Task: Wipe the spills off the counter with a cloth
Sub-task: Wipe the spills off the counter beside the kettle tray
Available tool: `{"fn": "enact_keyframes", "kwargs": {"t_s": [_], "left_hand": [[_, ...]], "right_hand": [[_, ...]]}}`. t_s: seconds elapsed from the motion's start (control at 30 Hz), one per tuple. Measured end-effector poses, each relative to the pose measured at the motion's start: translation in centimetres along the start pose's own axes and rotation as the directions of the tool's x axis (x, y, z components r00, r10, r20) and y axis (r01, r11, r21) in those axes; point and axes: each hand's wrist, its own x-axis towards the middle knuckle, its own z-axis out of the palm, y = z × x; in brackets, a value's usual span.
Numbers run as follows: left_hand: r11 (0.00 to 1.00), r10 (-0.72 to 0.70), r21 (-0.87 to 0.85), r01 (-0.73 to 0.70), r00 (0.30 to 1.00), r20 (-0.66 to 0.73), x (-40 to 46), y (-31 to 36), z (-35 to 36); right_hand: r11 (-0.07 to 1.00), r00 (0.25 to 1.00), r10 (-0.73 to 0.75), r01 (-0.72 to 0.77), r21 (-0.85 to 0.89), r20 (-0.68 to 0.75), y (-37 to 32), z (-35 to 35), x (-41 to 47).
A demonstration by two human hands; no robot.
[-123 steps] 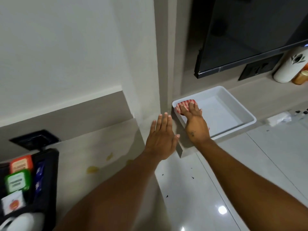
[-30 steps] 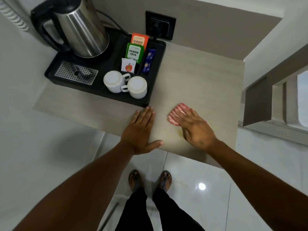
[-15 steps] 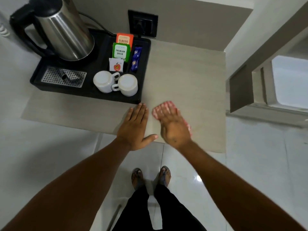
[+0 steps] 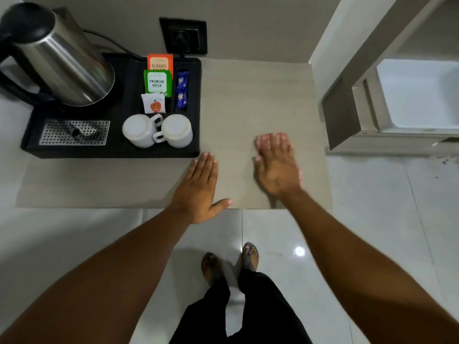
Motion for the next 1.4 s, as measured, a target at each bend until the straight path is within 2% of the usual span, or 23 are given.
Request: {"fn": "enact_keyframes", "kwargs": {"t_s": [0.1,0.17,0.27,0.4,0.5,0.63,0.73,0.83,0.93,1.07,1.2,1.3,1.4], "left_hand": [[0.999,0.039,0.003,-0.039,0.999,0.004,0.8,-0.5,-0.2],[0.999,0.049,0.001,-0.049,0.999,0.012,1.2,-0.6,-0.3],[0.999,0.03,0.01,-0.03,1.0,0.009,1.4,-0.6,-0.4],[0.999,0.02,-0.028,-0.021,1.0,-0.024,1.3,-0.5,-0.1],[0.999,0.008,-0.053,-0.009,1.0,-0.018,1.4,-0.6,0.2],[0.998,0.019,-0.064,-0.023,0.997,-0.069,1.5,-0.9,0.7],[0.996,0.043,-0.073,-0.05,0.995,-0.093,1.4,-1.0,0.7],[0.996,0.04,-0.082,-0.047,0.995,-0.086,1.4,-0.9,0.2],[0.995,0.034,-0.091,-0.042,0.995,-0.092,1.5,-0.9,0.3],[0.996,0.035,-0.081,-0.04,0.997,-0.065,1.5,-0.9,0.1],[0.996,0.027,-0.085,-0.031,0.998,-0.051,1.5,-0.9,0.2],[0.997,0.022,-0.071,-0.026,0.998,-0.059,1.6,-0.9,0.5],[0.997,0.013,-0.074,-0.017,0.999,-0.043,1.5,-0.8,0.3]], "right_hand": [[0.993,0.993,-0.118,0.119,-0.021,0.03,-2.5,1.7,-4.9],[0.995,0.994,-0.099,0.099,-0.007,0.038,-1.1,1.9,-6.6],[0.999,0.999,0.016,-0.014,-0.029,0.052,2.2,0.7,-5.0],[0.983,0.983,0.182,-0.182,-0.016,-0.004,6.7,-1.8,3.4],[0.979,0.979,0.204,-0.204,-0.033,0.024,8.0,-2.9,11.5],[0.987,0.987,0.155,-0.154,-0.053,0.032,3.7,-2.9,21.9],[0.999,0.998,-0.004,0.006,-0.039,0.061,-2.5,-1.3,25.1],[0.983,0.98,-0.181,0.182,-0.014,0.089,-7.6,0.7,21.8],[0.959,0.956,-0.283,0.283,0.007,0.075,-7.4,1.6,14.6],[0.968,0.969,-0.245,0.245,-0.044,0.01,-0.6,0.1,9.0],[0.966,0.97,-0.24,0.242,-0.087,0.033,4.1,-2.2,12.5],[0.987,0.988,-0.151,0.149,-0.054,-0.023,2.4,-2.4,15.9],[0.978,0.978,-0.207,0.207,0.009,-0.02,-1.4,-1.0,14.3]]}}
